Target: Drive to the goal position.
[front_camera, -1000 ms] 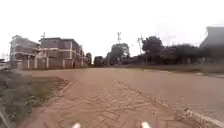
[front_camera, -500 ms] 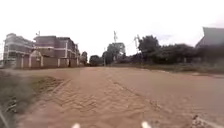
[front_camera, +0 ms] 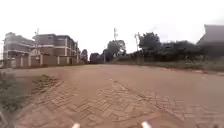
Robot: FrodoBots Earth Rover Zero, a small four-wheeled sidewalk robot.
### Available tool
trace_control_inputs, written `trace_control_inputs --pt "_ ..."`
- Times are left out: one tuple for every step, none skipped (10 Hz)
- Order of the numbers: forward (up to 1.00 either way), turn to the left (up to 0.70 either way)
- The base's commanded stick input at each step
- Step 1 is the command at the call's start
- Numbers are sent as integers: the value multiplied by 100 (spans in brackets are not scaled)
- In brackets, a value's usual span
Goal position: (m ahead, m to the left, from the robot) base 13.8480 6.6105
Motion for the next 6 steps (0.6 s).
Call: trace_control_inputs --pt "50 50" --pt "50 50" --pt "50 50" --pt "50 50" --pt "50 50" --pt "50 39"
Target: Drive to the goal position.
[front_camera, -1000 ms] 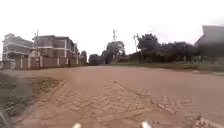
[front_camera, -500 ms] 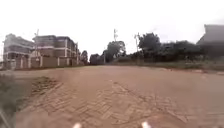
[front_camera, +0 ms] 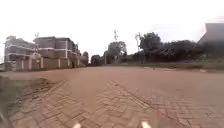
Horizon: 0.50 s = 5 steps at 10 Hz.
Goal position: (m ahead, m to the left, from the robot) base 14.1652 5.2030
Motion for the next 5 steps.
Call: trace_control_inputs --pt "50 3" --pt "50 19" --pt "50 16" --pt "50 13" --pt "50 14"
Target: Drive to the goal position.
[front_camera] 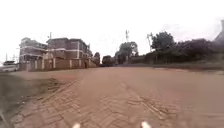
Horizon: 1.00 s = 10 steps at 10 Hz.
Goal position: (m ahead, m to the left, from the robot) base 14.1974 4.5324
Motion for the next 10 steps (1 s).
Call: trace_control_inputs --pt "50 14" --pt "50 13" --pt "50 10" --pt "50 6" --pt "50 16" --pt "50 20" --pt "50 17" --pt "50 3" --pt "50 8" --pt "50 4"
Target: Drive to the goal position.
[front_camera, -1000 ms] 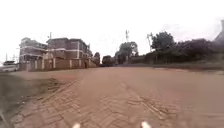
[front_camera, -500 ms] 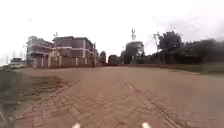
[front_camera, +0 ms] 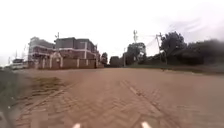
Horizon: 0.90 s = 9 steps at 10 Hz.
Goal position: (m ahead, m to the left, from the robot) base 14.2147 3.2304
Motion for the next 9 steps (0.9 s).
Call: trace_control_inputs --pt "50 0" --pt "50 10" --pt "50 23" --pt "50 42" --pt "50 50" --pt "50 50" --pt "50 43" --pt "50 31" --pt "50 21"
